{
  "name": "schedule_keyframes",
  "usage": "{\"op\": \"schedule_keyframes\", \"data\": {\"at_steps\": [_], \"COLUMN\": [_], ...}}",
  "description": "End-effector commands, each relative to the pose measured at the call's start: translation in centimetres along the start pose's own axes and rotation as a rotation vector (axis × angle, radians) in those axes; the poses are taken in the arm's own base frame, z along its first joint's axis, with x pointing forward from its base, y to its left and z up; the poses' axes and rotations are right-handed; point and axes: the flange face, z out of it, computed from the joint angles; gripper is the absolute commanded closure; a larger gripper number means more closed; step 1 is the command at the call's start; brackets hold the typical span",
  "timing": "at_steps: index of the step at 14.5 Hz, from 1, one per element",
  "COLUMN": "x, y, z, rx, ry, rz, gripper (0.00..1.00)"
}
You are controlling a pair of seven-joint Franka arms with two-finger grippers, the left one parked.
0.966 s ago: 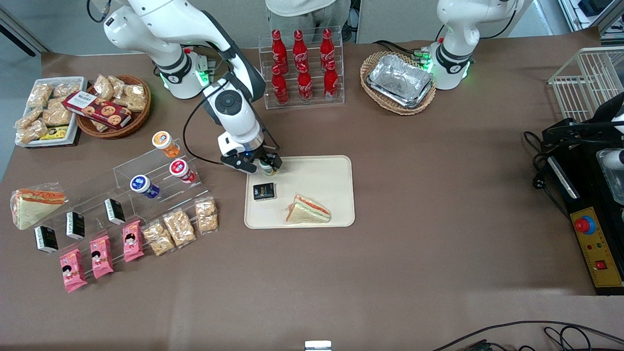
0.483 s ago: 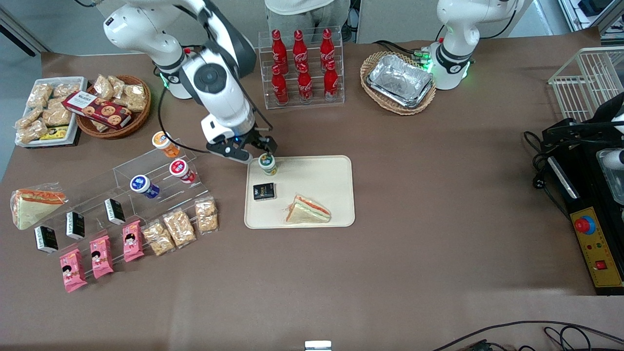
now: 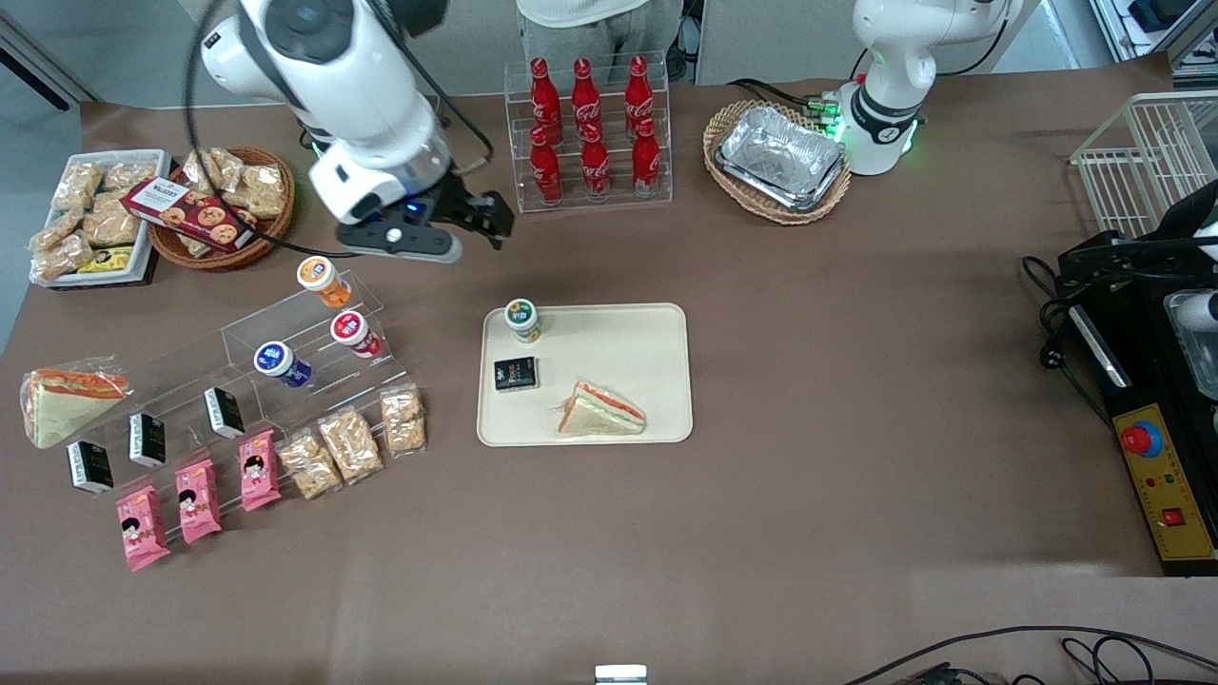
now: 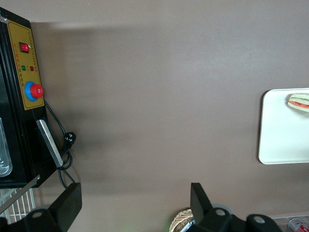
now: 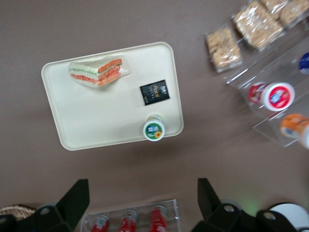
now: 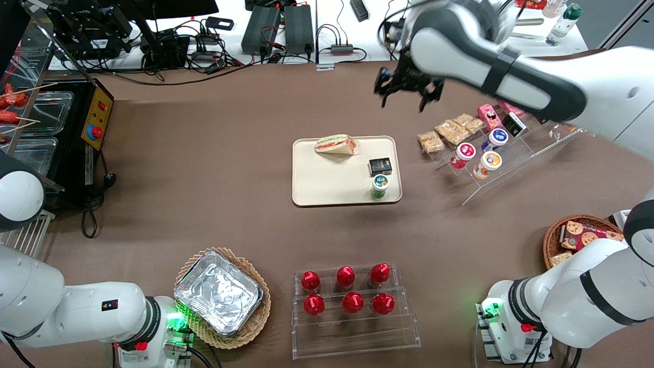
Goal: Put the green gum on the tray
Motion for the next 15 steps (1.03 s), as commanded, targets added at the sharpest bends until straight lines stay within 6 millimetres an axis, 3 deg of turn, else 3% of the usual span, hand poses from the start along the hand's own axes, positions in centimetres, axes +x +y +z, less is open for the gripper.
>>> {"op": "schedule_keyframes", "data": {"at_steps": [1, 5, 10, 15], "x": [3.9, 9.1, 12.2, 13.6], "y": [4.4, 14.1, 23.3, 26.9], "z": [-4.4, -7.0, -8.7, -8.4], "rx": [0.006, 0.027, -0.041, -0.046], "ry": [-0.01, 0.032, 0.074, 0.067], "rz": [-0.092, -0.182, -0.251, -0.259], "gripper": [0.0, 0.0, 0.0, 0.0]}}
